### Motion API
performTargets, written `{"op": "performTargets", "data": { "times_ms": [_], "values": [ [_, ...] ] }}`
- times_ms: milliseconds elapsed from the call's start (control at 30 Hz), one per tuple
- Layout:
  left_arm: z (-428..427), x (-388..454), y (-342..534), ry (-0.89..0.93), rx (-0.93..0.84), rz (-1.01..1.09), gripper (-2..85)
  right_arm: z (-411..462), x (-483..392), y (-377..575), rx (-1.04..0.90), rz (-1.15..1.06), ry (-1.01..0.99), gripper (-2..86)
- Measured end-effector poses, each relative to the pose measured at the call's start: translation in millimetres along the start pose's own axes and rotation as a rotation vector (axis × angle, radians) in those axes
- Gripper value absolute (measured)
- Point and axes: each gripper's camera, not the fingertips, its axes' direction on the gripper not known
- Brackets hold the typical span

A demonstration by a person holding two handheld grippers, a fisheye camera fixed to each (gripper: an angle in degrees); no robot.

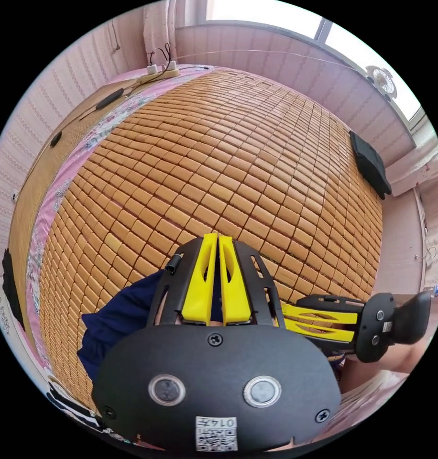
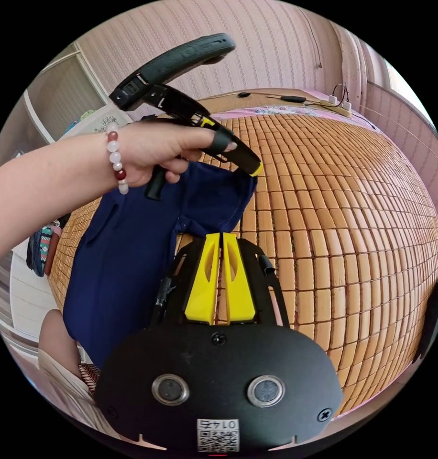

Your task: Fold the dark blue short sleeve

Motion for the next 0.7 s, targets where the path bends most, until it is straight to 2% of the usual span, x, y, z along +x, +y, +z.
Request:
{"op": "performTargets", "data": {
  "times_ms": [133, 233, 400, 500, 700],
  "values": [
    [-69, -61, 57, 0.049, 0.15, -0.095, -1.0, -30, -16, -14, 0.14, -0.082, -0.115, 0.7],
    [-108, -92, 128, 0.09, 0.233, -0.187, -1.0, -36, -43, -20, 0.131, -0.206, -0.209, 0.7],
    [-65, -128, 220, 0.136, 0.156, -0.345, -1.0, 12, -69, -15, -0.048, -0.284, -0.219, 1.1],
    [-36, -146, 246, 0.208, 0.148, -0.426, -1.0, 15, -75, -12, -0.059, -0.314, -0.243, 2.1],
    [-26, -158, 270, 0.198, 0.081, -0.355, -0.6, 15, -81, -13, -0.098, -0.391, -0.298, 4.9]
  ]
}}
